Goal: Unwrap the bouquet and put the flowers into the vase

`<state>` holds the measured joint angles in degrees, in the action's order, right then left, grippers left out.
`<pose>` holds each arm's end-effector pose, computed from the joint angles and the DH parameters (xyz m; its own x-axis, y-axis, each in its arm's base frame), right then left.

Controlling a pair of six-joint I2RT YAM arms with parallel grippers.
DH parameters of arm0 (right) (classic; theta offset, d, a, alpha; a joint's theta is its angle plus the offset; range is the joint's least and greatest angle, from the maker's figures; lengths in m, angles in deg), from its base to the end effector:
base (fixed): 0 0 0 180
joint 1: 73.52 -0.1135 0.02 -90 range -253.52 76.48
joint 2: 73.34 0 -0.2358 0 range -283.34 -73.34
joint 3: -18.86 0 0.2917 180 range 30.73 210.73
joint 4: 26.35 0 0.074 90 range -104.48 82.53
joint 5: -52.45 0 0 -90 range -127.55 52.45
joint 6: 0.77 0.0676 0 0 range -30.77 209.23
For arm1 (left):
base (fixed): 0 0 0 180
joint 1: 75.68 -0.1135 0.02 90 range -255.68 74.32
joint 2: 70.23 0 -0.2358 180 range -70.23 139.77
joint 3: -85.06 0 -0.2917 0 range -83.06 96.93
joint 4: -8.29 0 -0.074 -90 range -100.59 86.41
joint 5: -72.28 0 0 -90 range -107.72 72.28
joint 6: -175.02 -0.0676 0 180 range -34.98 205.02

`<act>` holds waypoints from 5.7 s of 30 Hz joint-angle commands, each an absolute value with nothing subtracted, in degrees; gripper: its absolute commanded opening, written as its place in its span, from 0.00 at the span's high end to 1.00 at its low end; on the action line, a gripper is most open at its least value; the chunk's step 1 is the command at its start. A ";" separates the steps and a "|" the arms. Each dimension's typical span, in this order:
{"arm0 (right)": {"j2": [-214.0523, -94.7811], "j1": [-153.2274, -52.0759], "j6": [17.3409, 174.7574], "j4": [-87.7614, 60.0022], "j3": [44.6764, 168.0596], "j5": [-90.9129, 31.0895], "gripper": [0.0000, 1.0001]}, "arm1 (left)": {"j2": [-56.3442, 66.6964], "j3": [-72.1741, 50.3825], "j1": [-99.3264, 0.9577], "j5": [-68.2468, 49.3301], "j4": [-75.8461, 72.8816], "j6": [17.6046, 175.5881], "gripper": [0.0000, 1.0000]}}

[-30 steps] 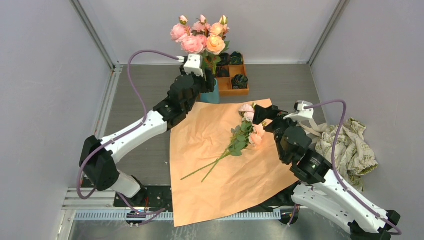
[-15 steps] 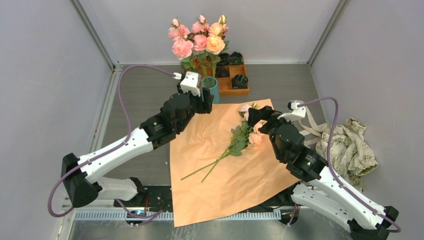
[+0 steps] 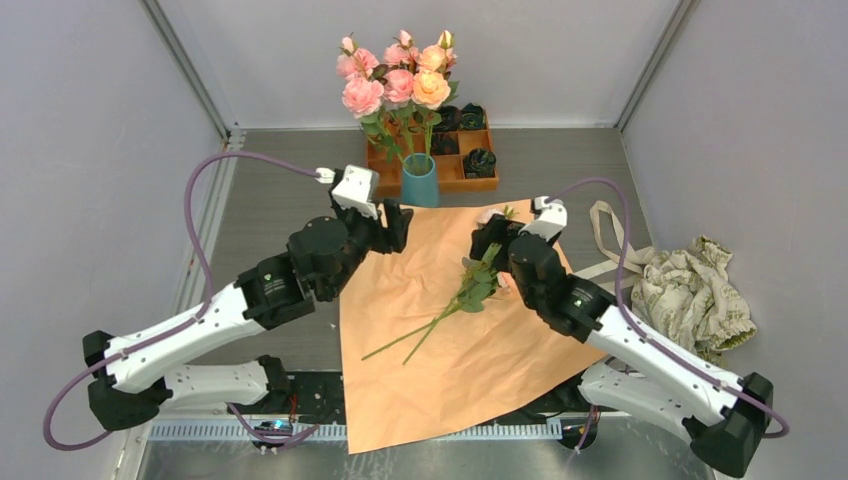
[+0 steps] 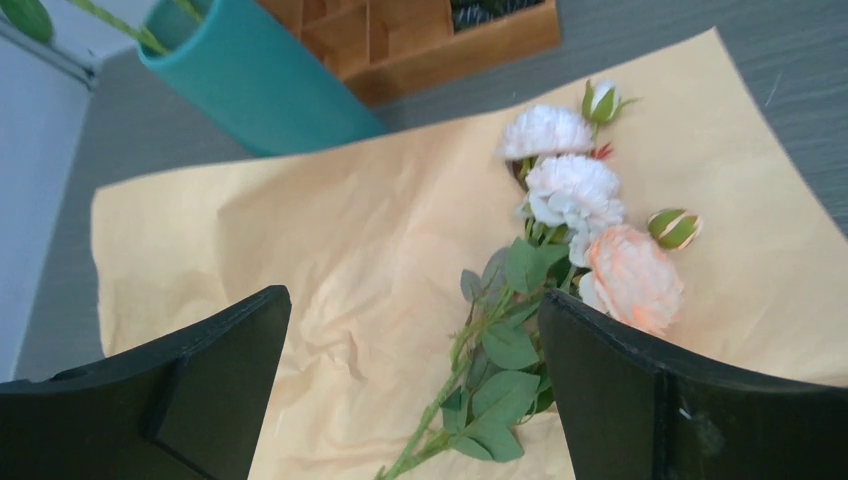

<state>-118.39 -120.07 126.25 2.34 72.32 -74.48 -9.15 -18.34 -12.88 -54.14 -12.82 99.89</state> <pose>0.2097 0.1623 0.2787 -0.3064 0.3764 -0.8743 -0.0104 0.9171 0.3985 0.1796 -0.2617 0.3854 -0.1574 -0.1455 -0.9768 0.4193 0.8857 -0.1995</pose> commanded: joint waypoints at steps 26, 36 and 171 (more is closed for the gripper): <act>-154.42 -118.31 146.92 4.78 79.36 -62.41 0.39 | -25.38 -27.44 -11.73 -60.85 -23.88 107.76 0.38; -157.43 -117.68 149.79 8.13 78.67 -64.95 0.40 | -26.69 -28.97 -11.76 -60.62 -24.58 108.88 0.38; -157.43 -127.30 78.16 -61.23 95.54 -86.21 0.23 | -30.25 -31.90 -11.77 -58.26 -37.06 117.80 0.36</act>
<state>-165.26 -126.74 75.72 -60.21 97.87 -83.18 -31.82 -32.28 -11.94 -59.74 -40.54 118.18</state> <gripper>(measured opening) 0.753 0.640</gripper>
